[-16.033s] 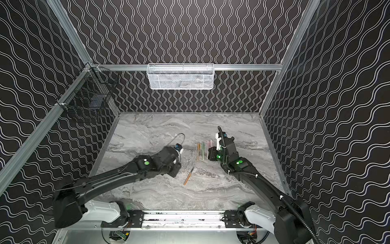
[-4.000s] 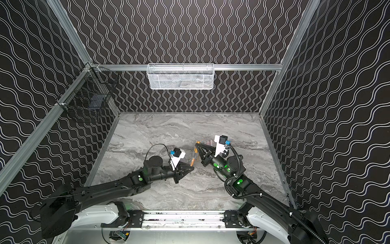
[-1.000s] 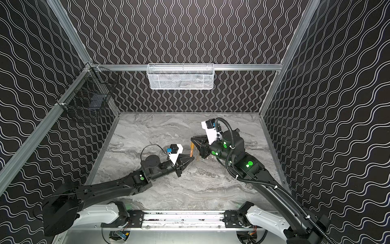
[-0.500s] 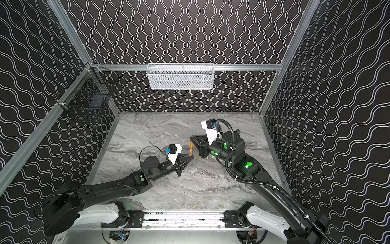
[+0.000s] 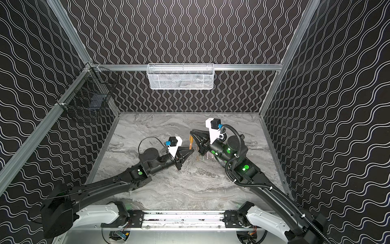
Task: Insert the pens into the pen caps
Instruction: 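Press the tan cap down onto the brown pen nib with the right gripper, then close the right gripper on the capped brown pen below the cap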
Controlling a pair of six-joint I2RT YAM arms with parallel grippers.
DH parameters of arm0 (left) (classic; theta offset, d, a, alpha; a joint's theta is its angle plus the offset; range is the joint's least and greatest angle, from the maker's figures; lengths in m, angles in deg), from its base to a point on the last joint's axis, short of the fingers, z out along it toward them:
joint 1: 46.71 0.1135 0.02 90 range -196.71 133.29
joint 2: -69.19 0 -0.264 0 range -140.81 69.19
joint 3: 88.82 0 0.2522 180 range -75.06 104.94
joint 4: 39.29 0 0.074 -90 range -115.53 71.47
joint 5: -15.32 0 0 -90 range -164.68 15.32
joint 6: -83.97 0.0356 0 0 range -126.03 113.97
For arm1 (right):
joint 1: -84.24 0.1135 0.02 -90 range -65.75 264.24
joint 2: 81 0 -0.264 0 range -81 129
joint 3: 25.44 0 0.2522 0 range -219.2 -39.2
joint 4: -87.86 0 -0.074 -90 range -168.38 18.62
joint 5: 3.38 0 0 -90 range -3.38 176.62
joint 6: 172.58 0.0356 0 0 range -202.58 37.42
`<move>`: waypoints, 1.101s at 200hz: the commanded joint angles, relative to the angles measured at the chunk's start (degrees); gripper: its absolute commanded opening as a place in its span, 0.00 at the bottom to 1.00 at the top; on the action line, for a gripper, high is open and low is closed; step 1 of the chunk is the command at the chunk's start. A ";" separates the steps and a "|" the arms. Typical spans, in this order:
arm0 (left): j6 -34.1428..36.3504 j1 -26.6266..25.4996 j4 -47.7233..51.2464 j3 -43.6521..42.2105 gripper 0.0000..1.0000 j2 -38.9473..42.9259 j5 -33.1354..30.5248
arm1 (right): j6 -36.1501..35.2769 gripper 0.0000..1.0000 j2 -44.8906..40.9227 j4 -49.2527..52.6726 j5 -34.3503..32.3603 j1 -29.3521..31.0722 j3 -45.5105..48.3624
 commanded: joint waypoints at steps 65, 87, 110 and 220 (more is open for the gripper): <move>-7.90 1.45 -26.79 -1.11 0.00 -1.22 1.79 | 0.12 0.30 -0.57 15.05 0.87 0.37 -2.98; -12.29 1.43 -27.34 -6.60 0.00 -2.30 4.07 | -1.02 0.43 -2.73 15.28 -0.34 0.35 -5.49; -15.55 1.45 -29.13 -11.42 0.00 -1.99 4.41 | -1.77 0.48 -4.12 16.28 -0.38 0.36 -5.97; -16.06 1.44 -25.14 -14.26 0.00 0.86 3.81 | 0.17 0.52 -7.62 15.88 -2.30 0.36 -1.32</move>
